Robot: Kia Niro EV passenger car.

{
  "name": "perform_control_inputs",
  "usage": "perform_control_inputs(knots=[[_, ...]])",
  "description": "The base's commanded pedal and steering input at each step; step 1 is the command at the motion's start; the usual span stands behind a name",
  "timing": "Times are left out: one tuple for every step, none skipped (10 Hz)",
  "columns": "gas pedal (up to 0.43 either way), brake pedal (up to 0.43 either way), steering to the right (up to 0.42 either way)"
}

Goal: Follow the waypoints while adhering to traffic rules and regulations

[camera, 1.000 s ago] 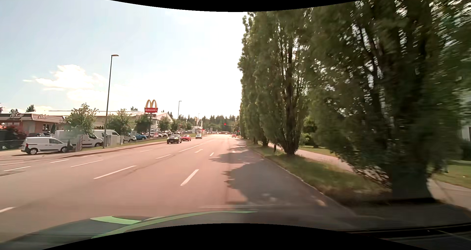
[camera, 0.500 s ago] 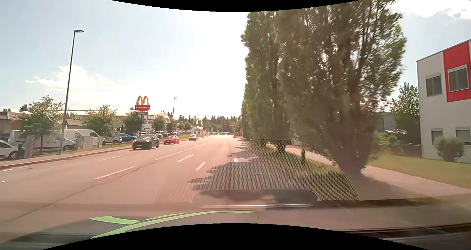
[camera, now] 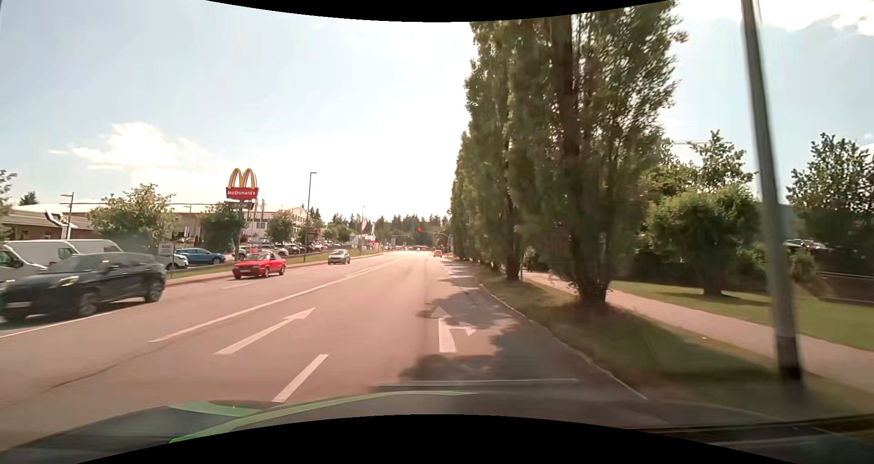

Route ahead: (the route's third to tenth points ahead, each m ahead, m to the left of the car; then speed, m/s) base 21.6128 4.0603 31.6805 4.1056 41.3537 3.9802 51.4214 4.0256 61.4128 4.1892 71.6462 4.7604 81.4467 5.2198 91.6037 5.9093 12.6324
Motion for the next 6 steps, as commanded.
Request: perform_control_inputs(knots=[[0.000, 0.000, 0.000], [0.000, 0.000, 0.000], [0.000, 0.000, 0.000], [0.000, 0.018, -0.001], [0.000, 0.030, -0.001], [0.000, 0.043, -0.001]])
